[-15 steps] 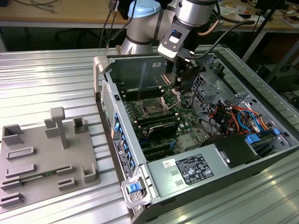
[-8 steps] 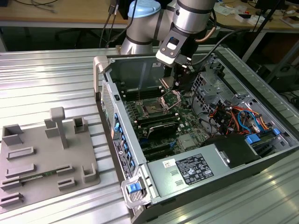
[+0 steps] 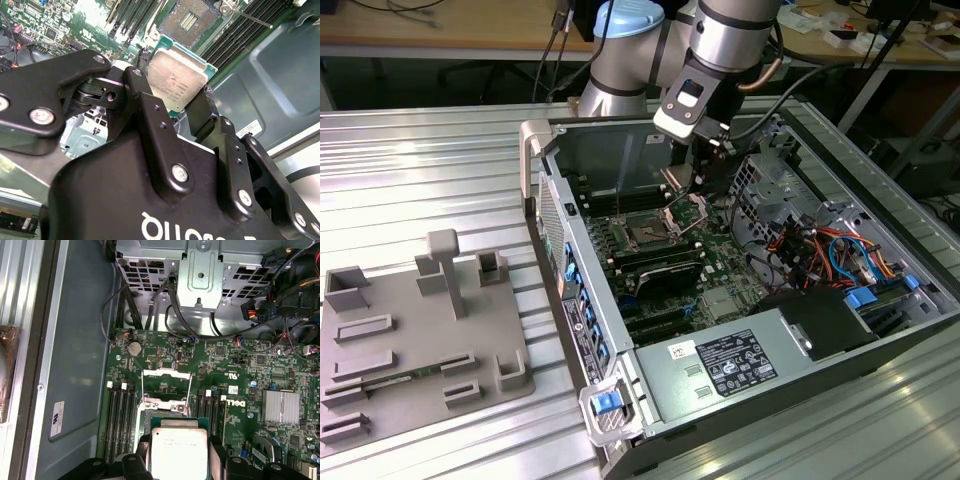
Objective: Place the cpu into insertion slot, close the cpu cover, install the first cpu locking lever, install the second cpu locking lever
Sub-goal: 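Place the cpu into insertion slot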
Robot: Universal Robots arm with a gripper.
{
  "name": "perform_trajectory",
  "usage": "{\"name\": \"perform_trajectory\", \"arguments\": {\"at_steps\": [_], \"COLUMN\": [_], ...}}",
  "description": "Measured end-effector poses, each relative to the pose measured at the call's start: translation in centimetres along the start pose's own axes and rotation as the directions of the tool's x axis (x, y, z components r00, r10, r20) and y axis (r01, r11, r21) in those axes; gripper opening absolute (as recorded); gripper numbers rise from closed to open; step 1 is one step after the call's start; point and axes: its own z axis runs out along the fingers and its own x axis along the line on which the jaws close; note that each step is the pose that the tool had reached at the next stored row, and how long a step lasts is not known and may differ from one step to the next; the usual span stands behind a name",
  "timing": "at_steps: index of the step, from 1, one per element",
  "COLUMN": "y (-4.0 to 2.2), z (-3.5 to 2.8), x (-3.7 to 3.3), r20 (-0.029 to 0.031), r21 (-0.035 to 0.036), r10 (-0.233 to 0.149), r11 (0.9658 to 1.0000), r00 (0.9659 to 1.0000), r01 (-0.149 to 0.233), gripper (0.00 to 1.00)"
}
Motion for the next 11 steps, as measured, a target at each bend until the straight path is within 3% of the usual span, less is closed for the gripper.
{"name": "perform_trajectory", "arguments": {"at_steps": [11], "y": [-0.04], "z": [0.41], "x": [-0.01], "r20": [0.0001], "r21": [0.0007], "r10": [0.0], "r11": [1.0], "r00": [1.0], "r01": [0.0], "gripper": [0.55]}}
